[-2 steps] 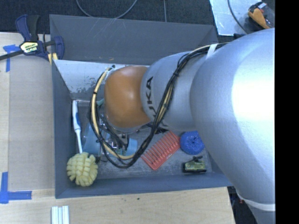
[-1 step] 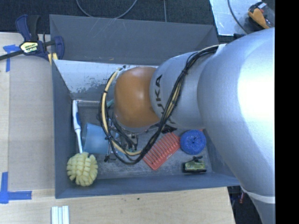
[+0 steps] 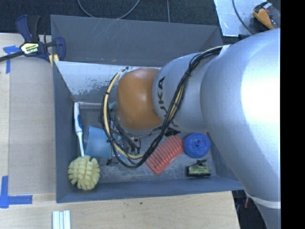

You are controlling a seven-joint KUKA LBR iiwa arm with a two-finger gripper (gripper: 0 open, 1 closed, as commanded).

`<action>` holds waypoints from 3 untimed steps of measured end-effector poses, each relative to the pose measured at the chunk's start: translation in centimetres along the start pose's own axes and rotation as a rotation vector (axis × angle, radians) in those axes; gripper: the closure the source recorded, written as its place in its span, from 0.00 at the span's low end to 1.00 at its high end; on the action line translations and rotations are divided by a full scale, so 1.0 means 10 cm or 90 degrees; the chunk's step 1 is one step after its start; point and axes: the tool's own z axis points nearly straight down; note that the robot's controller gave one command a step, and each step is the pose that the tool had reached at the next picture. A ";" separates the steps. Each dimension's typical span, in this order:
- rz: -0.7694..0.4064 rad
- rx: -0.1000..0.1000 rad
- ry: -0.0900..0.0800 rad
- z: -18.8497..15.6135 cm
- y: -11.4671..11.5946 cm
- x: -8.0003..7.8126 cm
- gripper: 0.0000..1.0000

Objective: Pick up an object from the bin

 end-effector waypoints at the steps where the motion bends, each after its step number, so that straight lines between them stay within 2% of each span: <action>1: 0.000 0.000 0.000 0.00 0.00 0.00 1.00; 3: 0.000 0.000 0.000 0.00 0.00 0.00 1.00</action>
Offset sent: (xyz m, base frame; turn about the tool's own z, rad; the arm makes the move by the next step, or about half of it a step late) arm 0.0000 0.0000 0.0000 0.0000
